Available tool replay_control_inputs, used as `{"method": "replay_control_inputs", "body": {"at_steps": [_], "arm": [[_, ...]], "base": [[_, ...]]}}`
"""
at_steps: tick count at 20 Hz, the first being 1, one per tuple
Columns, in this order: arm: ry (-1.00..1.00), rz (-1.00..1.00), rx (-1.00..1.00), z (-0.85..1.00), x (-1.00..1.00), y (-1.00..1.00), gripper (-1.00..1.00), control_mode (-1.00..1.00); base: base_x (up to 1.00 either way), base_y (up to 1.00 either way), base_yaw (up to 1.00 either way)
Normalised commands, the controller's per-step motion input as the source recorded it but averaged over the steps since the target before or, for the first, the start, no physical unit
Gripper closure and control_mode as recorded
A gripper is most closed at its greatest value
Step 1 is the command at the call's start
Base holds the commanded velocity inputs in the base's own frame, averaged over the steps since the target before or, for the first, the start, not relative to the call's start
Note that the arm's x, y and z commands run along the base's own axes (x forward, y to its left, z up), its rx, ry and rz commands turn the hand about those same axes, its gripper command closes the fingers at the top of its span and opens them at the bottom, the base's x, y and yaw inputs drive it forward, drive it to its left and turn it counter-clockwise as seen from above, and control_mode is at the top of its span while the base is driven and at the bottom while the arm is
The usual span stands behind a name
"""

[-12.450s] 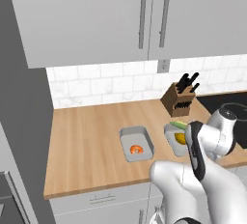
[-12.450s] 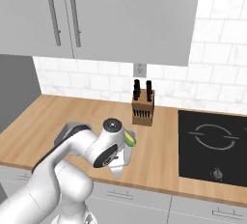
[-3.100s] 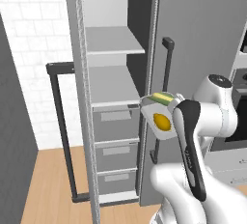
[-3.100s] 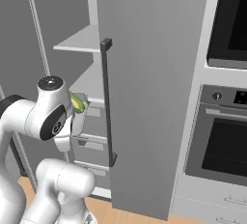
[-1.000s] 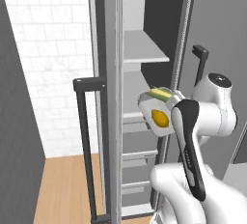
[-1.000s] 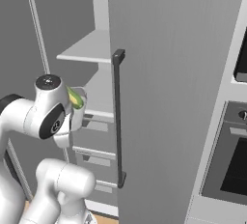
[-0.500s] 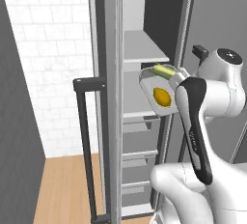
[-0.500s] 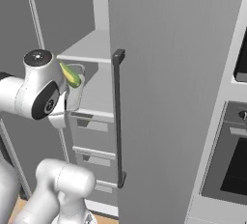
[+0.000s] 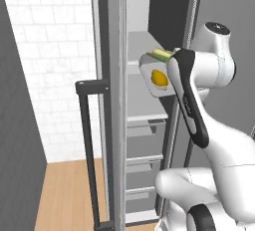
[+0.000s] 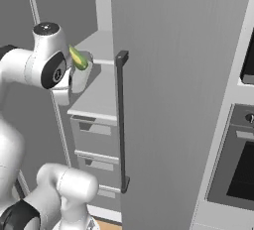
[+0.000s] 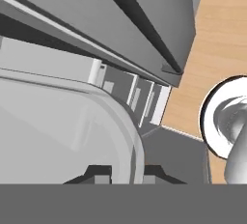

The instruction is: Take the meat container that has the shrimp and place it on the second highest rack of the freezer. Then take the vegetable container that has the lemon and corn and place it on the highest rack of the freezer.

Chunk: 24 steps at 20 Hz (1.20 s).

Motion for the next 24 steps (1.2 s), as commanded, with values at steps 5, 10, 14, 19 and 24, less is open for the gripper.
{"method": "replay_control_inputs", "body": {"at_steps": [5, 10, 14, 19, 24], "arm": [[-0.02, -0.07, 0.0, 0.19, 0.57, 0.16, 1.0, -1.0], [0.0, -0.08, 0.01, 0.3, 0.59, 0.0, 1.0, -1.0], [0.0, -0.08, 0.0, 0.19, 0.66, 0.0, 1.0, -1.0], [0.0, -0.05, 0.0, 0.0, 0.84, 0.0, 1.0, -1.0], [0.0, -0.03, 0.0, 0.0, 0.89, 0.0, 1.0, -1.0]], "base": [[0.0, 0.0, 0.0], [0.0, 0.0, 0.0], [0.0, 0.0, 0.0], [0.0, 0.0, 0.0], [0.0, 0.0, 0.0]]}}
